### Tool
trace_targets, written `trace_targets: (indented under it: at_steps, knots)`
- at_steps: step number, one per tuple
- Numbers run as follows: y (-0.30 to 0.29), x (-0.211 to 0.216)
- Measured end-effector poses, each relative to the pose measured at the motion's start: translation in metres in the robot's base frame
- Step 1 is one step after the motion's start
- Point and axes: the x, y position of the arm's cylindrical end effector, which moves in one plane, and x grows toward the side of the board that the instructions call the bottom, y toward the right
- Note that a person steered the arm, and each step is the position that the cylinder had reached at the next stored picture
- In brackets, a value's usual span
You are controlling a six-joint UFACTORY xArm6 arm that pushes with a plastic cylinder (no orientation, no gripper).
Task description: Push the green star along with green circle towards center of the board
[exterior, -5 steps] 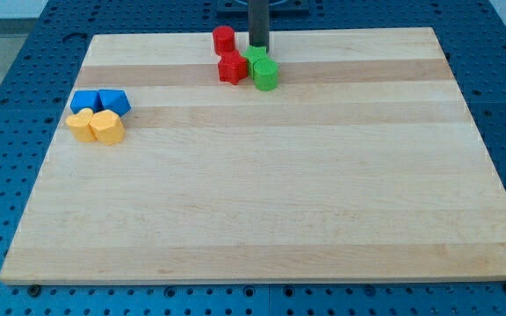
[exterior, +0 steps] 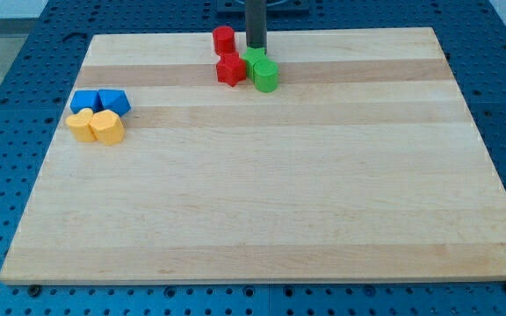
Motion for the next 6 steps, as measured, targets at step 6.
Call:
trace_targets:
  at_steps: [6]
  knots:
    - [0.003, 0.089]
